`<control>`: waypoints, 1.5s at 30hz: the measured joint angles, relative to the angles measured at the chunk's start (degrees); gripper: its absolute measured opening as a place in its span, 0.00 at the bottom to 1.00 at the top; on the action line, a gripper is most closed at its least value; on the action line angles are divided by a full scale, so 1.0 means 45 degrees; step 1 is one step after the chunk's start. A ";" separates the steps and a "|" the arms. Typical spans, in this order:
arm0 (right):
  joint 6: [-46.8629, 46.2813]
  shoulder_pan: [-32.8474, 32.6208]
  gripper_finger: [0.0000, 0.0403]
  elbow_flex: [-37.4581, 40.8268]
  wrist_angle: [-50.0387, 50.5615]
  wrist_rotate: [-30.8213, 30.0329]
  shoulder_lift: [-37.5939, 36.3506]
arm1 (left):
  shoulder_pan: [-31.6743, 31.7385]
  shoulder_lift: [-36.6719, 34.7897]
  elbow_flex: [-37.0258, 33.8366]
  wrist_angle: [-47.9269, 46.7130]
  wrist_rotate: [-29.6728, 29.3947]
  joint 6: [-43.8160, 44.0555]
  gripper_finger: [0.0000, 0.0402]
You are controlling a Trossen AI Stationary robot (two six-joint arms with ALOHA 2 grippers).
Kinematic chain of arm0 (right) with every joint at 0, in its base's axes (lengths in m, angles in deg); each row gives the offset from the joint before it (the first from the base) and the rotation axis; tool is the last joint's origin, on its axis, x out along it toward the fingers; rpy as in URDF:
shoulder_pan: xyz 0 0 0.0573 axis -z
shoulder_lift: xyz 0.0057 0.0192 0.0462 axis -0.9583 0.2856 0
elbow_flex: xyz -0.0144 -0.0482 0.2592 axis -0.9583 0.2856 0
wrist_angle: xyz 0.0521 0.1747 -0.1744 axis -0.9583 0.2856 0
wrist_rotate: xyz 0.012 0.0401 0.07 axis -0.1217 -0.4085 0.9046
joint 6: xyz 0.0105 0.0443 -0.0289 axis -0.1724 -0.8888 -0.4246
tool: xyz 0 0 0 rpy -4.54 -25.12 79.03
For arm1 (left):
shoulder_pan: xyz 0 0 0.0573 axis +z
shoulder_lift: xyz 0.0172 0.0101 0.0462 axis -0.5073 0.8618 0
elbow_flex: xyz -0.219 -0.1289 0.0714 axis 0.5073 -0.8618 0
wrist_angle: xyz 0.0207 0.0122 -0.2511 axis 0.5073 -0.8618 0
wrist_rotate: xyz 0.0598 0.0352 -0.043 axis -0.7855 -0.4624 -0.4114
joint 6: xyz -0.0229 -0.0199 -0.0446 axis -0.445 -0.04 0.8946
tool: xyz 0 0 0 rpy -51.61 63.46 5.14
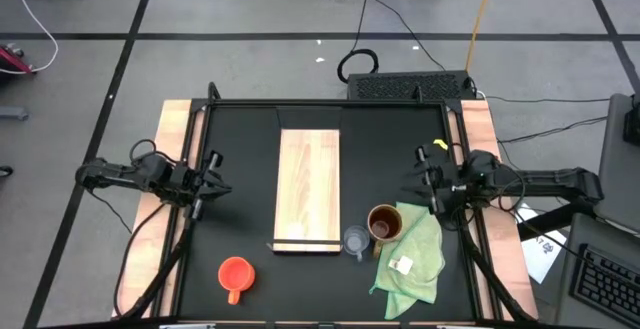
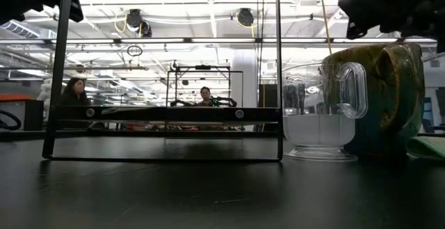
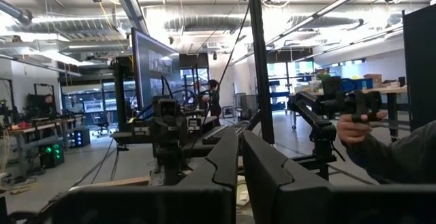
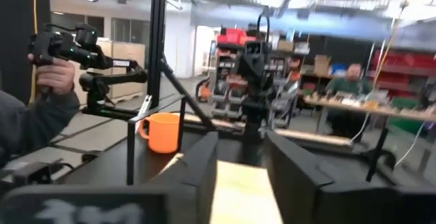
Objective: Stack small to large cups/mugs on shelf
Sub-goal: Put the green mug on the shelf
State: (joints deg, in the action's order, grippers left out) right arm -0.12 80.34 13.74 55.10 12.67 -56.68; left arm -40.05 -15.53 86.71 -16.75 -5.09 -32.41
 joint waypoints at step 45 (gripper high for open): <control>-0.0683 -0.1404 0.62 -0.8604 0.9254 -0.1290 0.5589 | 0.0000 -0.0003 0.0000 0.0148 -0.0670 -0.0093 0.06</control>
State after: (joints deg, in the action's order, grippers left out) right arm -3.20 74.03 -24.98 96.74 6.87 -31.53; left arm -40.05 -15.54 86.71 -16.08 -8.11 -32.83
